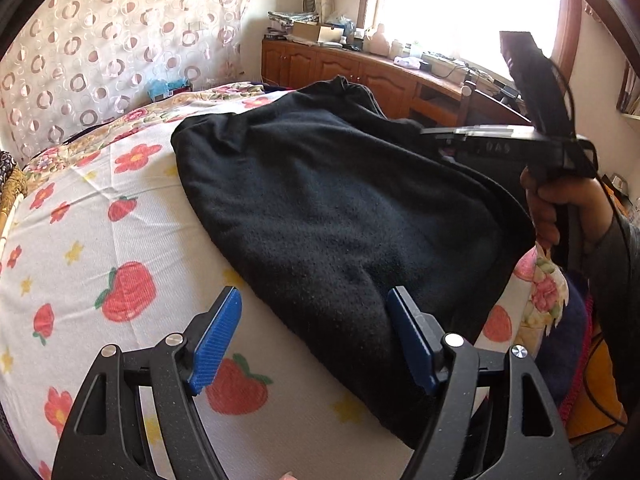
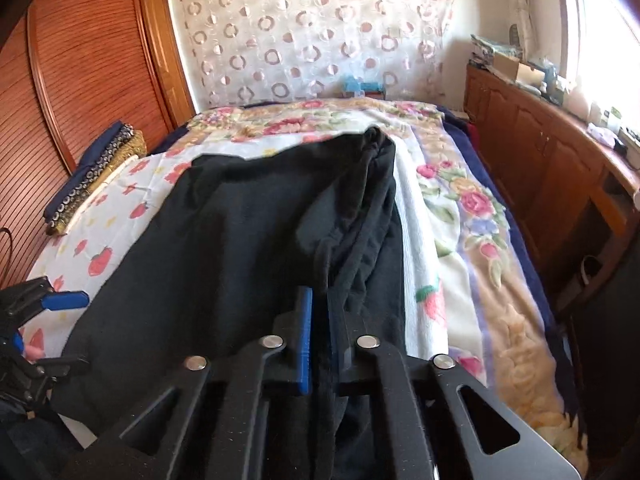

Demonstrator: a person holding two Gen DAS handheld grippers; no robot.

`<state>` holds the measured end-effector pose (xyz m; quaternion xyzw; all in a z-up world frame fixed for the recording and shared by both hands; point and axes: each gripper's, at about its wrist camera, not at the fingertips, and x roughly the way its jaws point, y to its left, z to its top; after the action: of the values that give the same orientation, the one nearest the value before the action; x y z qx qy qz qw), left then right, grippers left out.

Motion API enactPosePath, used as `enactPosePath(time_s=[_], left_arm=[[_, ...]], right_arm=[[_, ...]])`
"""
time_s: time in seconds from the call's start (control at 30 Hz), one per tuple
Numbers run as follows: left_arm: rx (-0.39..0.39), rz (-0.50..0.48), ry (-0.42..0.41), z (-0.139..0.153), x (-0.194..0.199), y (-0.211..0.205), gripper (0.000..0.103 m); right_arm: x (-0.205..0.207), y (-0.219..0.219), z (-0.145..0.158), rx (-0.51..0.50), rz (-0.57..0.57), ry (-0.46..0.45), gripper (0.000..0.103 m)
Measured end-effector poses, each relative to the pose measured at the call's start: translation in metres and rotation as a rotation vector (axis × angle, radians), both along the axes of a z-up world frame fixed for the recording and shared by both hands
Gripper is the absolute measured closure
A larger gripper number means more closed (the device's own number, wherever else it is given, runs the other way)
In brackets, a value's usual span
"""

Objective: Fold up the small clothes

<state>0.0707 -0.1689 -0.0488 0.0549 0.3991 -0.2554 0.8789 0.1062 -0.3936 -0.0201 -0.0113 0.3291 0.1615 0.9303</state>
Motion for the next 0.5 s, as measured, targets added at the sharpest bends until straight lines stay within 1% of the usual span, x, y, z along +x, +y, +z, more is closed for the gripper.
enactPosePath(time_s=[0.1, 0.17, 0.23, 0.3, 0.37, 0.4, 0.47, 0.5], left_arm=[[-0.014, 0.000, -0.008, 0.003, -0.004, 0.001, 0.027], [-0.028, -0.004, -0.021, 0.007, -0.006, 0.000, 0.027], [-0.032, -0.009, -0.030, 0.009, -0.008, 0.000, 0.027], [-0.030, -0.014, -0.029, 0.008, -0.009, -0.001, 0.027], [-0.026, -0.017, -0.021, 0.006, -0.009, -0.002, 0.027], [-0.024, -0.016, -0.016, 0.004, -0.009, -0.002, 0.027], [-0.020, -0.017, -0.005, 0.001, -0.008, -0.002, 0.027], [-0.017, -0.017, 0.000, 0.000, -0.007, -0.002, 0.027]], right_arm=[[-0.012, -0.010, 0.017, -0.008, -0.060, -0.082, 0.099], [-0.015, -0.024, 0.026, 0.002, -0.103, -0.099, 0.099], [-0.012, -0.031, 0.027, -0.005, -0.123, -0.085, 0.099], [-0.008, -0.033, 0.021, -0.023, -0.116, -0.047, 0.099], [-0.011, -0.031, 0.016, -0.052, -0.129, -0.046, 0.099], [-0.014, -0.030, 0.015, -0.059, -0.129, -0.043, 0.097], [-0.023, -0.029, 0.013, -0.063, -0.135, -0.043, 0.089], [-0.026, -0.028, 0.015, -0.058, -0.129, -0.041, 0.087]])
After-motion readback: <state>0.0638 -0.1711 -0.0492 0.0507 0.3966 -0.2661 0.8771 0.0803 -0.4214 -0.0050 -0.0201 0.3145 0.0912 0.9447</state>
